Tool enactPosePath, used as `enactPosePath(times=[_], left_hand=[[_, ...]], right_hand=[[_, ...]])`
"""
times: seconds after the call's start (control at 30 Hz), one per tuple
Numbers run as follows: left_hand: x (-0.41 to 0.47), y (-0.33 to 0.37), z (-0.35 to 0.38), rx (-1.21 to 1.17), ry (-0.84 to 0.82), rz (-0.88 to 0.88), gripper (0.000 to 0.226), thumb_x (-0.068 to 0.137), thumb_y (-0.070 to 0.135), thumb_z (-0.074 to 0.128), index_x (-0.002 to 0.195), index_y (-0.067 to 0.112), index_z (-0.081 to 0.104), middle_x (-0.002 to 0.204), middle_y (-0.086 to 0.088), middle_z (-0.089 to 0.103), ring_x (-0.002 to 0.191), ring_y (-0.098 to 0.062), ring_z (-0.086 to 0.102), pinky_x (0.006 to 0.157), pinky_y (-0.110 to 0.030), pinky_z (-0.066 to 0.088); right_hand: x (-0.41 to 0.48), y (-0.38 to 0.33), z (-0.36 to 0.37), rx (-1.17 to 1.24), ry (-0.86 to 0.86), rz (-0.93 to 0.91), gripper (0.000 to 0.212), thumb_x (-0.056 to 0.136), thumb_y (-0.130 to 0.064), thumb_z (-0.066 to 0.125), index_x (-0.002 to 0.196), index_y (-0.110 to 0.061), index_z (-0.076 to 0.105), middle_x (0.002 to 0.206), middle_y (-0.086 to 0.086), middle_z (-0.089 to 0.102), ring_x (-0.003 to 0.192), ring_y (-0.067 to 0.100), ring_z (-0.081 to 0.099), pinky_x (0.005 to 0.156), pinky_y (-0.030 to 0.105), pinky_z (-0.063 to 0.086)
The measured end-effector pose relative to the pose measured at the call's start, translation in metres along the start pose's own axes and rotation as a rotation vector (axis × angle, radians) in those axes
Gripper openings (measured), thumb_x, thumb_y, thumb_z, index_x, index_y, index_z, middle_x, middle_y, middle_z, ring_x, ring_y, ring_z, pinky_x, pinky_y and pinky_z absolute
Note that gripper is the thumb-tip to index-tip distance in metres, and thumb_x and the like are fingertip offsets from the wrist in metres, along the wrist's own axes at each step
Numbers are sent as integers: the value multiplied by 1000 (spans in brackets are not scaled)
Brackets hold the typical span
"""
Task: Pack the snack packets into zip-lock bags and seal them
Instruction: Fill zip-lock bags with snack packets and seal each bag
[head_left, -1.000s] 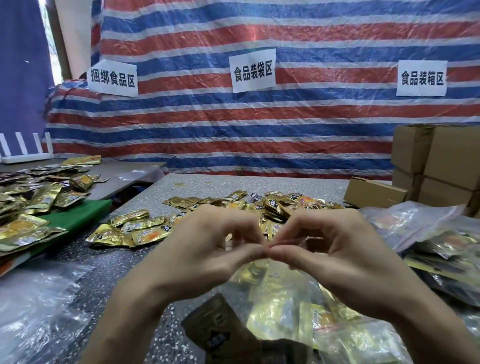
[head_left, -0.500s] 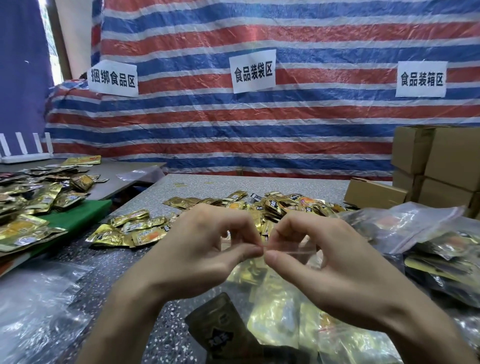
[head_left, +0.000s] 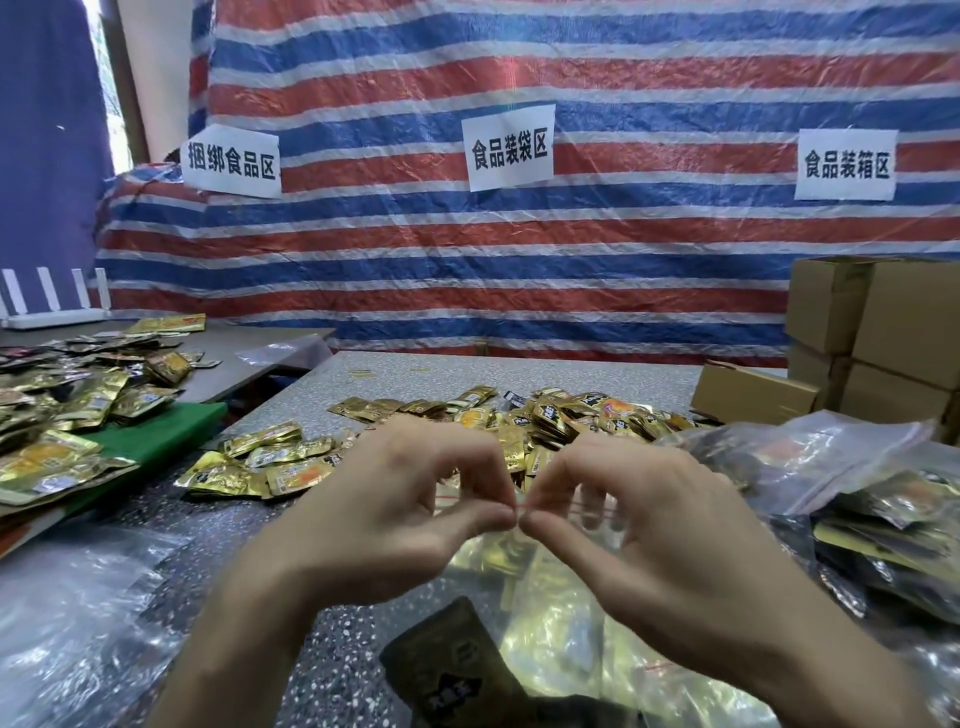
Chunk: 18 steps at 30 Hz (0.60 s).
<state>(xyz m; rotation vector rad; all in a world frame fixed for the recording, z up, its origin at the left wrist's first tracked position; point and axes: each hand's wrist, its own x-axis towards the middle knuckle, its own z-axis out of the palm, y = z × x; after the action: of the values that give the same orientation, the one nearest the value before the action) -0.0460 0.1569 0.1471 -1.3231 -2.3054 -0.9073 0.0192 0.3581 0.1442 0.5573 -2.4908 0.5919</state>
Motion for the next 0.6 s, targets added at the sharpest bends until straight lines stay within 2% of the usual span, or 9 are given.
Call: enactPosePath(times=[0.07,0.2,0.27,0.37,0.47,0.6], left_hand=[[0,2,-2,-33,3,6,4,82,29,77,80,28,74,76,17,70,75,-9,66,65,-29,50],[-8,-5,-15,-110,-30,-73,12,79,40,80,82,29,75,76,14,71,76,-15,65,68,-35,50],[-10,-7,-19,-138,-17,-92,9,78,34,78,76,25,75,74,9,71,74,-16,66,68,-36,50],[-8,-6,-17,-92,-16,-82,15,79,22,80,70,29,70,70,13,69,71,-12,65,63,-25,48],[-6,-4,-13,-50,-28,-45,19,80,15,81,71,27,69,68,16,66,70,-10,64,62,-18,45],[-8,-4,-17,-104,-41,-63,7,83,32,77,80,26,75,76,13,70,75,-15,65,64,-25,48]], right_hand=[[1,0,-2,40,12,-8,14,86,-48,68,89,-36,61,87,-30,58,80,4,55,64,34,45],[0,-5,-7,71,-10,11,14,79,-45,63,84,-33,60,83,-25,60,79,7,56,64,35,45],[-1,-6,-7,67,-11,27,15,78,-48,63,85,-35,60,85,-28,60,82,6,56,65,32,45],[-2,-10,-4,-25,-30,30,22,76,-57,55,89,-39,58,92,-33,57,85,1,53,68,32,48],[-2,-15,-1,-62,-40,21,26,77,-63,51,91,-41,57,94,-31,57,84,0,52,68,33,48],[-2,-15,-6,-46,25,59,17,77,-53,56,86,-39,58,87,-33,56,81,2,53,62,35,47]])
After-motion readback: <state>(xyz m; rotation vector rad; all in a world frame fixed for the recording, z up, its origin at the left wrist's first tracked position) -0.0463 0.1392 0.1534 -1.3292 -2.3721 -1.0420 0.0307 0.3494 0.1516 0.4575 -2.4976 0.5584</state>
